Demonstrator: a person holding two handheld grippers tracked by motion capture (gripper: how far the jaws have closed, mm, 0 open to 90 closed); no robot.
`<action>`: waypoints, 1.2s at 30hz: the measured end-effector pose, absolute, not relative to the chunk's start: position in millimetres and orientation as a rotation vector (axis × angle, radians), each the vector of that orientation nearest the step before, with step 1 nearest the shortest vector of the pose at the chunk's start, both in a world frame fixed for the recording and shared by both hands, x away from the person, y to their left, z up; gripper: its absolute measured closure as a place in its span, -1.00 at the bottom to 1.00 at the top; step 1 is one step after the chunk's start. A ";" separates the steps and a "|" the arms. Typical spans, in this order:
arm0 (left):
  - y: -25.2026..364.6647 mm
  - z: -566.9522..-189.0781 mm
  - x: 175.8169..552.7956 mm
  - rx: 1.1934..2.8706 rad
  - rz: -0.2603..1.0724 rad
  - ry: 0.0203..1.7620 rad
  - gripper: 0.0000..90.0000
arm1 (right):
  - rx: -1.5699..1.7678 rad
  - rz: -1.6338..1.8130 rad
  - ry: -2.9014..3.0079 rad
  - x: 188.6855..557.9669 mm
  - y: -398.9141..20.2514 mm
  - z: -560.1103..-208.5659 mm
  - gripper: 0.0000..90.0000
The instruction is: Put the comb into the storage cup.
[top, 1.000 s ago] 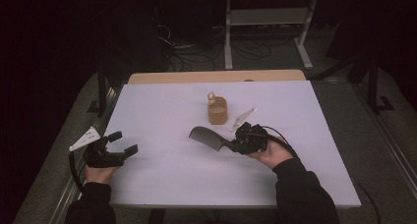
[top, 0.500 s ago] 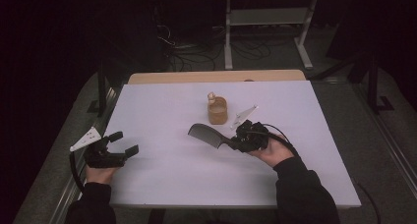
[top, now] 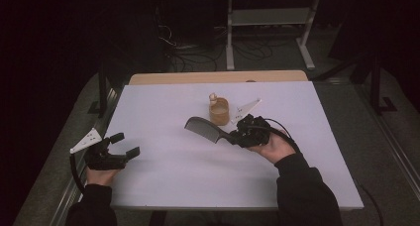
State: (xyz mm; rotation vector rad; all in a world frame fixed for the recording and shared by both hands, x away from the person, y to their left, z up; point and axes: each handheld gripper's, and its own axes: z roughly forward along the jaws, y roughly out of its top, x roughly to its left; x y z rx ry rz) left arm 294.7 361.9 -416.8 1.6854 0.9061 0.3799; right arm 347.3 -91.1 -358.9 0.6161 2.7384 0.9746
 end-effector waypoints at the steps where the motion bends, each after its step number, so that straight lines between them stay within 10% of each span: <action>1: 361.5 -416.7 294.6 1.687 0.380 0.905 -1.00 | 0.611 0.976 2.738 347.6 -90.1 -357.7 0.59; 36: 337.2 -414.6 299.2 1.703 0.305 0.879 -1.00 | 0.575 1.084 2.630 351.3 -110.6 -308.6 0.59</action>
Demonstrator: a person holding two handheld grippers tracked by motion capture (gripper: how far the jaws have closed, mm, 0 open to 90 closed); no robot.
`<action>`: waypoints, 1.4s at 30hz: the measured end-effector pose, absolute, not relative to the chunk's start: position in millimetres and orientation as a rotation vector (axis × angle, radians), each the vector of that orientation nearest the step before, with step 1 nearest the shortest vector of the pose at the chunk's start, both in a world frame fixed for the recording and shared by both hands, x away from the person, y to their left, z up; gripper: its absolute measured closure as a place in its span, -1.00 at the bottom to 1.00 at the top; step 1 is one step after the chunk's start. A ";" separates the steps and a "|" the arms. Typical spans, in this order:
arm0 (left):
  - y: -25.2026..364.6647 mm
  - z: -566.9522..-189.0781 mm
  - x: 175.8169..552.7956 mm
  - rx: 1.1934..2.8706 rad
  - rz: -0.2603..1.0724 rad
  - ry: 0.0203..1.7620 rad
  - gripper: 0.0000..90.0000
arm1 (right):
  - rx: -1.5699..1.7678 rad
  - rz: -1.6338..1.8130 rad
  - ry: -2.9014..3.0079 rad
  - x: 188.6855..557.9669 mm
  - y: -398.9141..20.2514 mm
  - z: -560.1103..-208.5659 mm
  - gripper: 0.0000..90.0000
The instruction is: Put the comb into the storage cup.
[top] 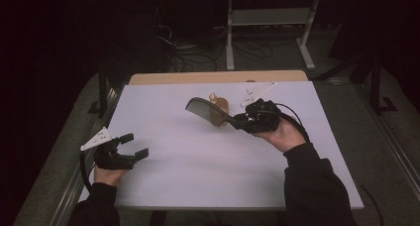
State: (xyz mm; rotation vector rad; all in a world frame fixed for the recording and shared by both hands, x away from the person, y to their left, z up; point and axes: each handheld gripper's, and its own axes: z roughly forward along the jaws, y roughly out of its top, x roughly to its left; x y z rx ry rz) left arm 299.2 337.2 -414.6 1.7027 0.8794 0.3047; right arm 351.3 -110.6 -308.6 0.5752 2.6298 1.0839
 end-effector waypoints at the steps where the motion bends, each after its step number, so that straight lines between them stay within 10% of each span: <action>1: 335.5 -412.8 299.6 1.694 0.301 0.874 -1.00 | 0.578 1.085 2.627 351.0 -110.9 -306.5 0.59; 42: 248.1 -339.6 348.4 1.734 0.180 0.687 -1.00 | 0.548 1.190 2.505 362.8 -100.2 -273.5 0.59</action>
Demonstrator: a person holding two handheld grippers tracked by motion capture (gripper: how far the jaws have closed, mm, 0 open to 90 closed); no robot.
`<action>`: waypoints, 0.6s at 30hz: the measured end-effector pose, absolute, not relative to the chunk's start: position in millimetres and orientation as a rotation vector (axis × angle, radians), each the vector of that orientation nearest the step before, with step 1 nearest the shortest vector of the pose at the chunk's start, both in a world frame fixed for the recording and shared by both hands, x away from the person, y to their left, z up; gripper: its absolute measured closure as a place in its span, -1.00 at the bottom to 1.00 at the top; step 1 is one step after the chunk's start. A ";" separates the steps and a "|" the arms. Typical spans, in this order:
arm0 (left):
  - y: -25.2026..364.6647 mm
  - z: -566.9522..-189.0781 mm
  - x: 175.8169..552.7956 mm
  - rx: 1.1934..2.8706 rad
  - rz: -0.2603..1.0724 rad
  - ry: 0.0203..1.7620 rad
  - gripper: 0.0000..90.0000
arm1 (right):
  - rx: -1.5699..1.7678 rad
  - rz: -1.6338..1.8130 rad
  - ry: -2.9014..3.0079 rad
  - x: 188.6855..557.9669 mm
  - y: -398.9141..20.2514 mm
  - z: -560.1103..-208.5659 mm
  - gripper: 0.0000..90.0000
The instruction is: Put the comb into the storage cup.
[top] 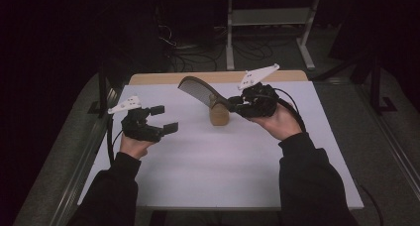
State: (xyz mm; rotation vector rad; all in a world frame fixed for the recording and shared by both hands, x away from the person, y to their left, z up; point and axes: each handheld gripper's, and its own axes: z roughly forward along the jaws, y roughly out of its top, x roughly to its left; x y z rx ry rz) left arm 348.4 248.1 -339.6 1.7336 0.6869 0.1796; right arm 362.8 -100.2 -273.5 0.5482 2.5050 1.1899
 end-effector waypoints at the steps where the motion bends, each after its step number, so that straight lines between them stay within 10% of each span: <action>1: 246.4 -338.1 349.6 1.731 0.176 0.683 -1.00 | 0.545 1.189 2.505 363.2 -99.1 -273.4 0.59; 18: 227.7 -316.2 360.5 1.700 0.137 0.666 -1.00 | 0.528 1.215 2.488 368.1 -85.1 -267.5 0.59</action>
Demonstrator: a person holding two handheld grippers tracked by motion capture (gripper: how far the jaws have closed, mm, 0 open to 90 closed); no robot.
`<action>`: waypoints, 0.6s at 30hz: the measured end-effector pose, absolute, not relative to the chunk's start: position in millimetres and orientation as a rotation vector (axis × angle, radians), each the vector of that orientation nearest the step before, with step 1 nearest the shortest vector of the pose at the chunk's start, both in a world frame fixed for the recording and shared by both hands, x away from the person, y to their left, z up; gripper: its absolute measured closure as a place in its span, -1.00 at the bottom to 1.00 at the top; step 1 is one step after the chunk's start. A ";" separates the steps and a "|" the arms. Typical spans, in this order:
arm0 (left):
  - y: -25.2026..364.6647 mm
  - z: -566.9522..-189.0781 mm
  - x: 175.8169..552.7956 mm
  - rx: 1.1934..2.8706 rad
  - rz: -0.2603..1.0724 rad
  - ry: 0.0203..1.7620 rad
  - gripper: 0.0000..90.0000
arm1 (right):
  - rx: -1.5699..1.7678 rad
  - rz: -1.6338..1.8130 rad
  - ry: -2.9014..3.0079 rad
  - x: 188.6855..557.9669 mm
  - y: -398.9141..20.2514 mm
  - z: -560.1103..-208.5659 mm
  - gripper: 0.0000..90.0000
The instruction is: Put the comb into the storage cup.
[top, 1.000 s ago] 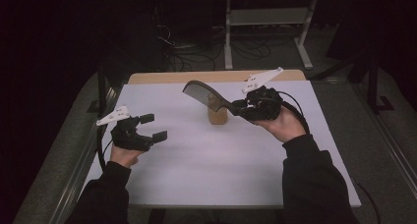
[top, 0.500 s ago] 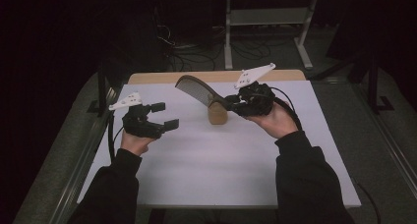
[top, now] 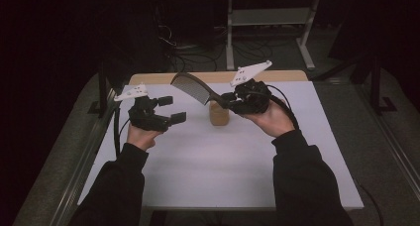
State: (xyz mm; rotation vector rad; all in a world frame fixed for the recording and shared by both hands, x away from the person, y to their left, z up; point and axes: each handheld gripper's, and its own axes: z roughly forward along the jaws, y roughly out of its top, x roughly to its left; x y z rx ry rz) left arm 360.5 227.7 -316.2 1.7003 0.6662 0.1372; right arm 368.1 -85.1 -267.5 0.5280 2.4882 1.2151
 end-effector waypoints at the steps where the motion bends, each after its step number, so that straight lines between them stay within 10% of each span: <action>1: 226.7 -314.8 361.3 1.696 0.136 0.665 -1.00 | 0.523 1.215 2.488 368.5 -84.1 -267.3 0.59; 18: 216.0 -302.7 371.9 1.658 0.126 0.674 -1.00 | 0.503 1.230 2.495 370.6 -72.8 -266.3 0.59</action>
